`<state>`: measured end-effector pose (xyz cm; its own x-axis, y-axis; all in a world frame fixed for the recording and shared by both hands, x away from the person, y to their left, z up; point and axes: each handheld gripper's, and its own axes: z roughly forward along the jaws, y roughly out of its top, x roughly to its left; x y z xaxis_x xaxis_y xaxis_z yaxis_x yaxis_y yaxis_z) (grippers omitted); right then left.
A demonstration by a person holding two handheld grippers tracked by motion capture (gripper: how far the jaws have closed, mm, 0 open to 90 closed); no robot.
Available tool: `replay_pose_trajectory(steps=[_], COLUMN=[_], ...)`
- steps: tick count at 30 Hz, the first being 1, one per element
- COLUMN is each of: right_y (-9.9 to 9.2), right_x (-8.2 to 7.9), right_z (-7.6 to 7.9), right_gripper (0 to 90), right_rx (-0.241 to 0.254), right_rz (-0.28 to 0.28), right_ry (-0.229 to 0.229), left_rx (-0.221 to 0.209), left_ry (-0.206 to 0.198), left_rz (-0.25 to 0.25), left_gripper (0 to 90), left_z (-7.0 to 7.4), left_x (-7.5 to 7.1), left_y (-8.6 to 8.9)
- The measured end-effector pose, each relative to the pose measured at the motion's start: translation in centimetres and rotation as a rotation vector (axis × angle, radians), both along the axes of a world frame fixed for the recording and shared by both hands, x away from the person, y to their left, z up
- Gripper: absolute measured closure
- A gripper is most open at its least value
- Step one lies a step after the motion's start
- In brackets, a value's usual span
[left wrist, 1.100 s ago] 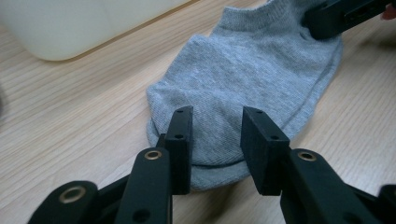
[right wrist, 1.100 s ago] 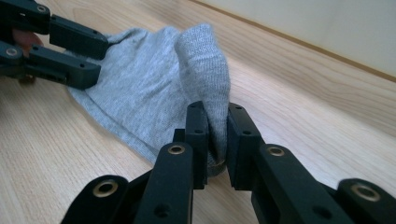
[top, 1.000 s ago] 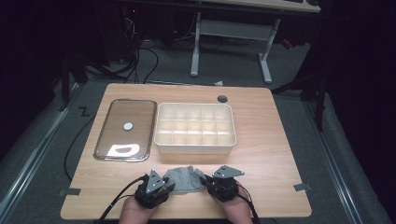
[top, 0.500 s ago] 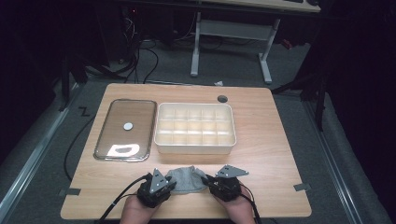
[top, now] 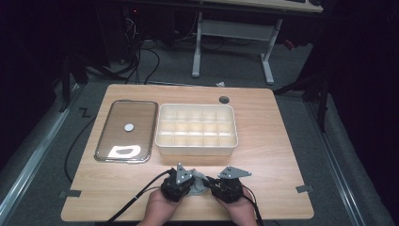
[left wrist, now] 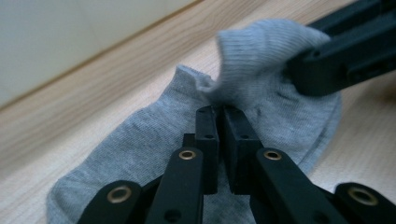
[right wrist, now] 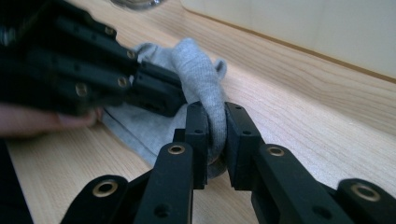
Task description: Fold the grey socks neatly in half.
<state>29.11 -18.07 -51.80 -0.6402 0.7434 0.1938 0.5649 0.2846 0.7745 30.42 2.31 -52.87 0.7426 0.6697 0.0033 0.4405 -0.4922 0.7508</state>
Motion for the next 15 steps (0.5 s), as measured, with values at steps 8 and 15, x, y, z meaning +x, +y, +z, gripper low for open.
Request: replay_pose_trajectory(steps=[8, 15], right_y=[-0.1, -0.3], right_x=[-0.4, -0.4], right_z=[1.1, 1.3], right_gripper=[85.1, 87.1], right_rx=[0.081, 0.101], right_rz=[0.007, -0.019], right_ry=[-0.023, -0.038], left_rx=[0.023, 0.061], left_ry=[-0.040, -0.088], left_rz=[0.014, 0.020], left_gripper=[84.6, 83.8], left_z=[-0.1, -0.1], left_x=[-0.3, -0.3], left_y=[-1.4, -3.1])
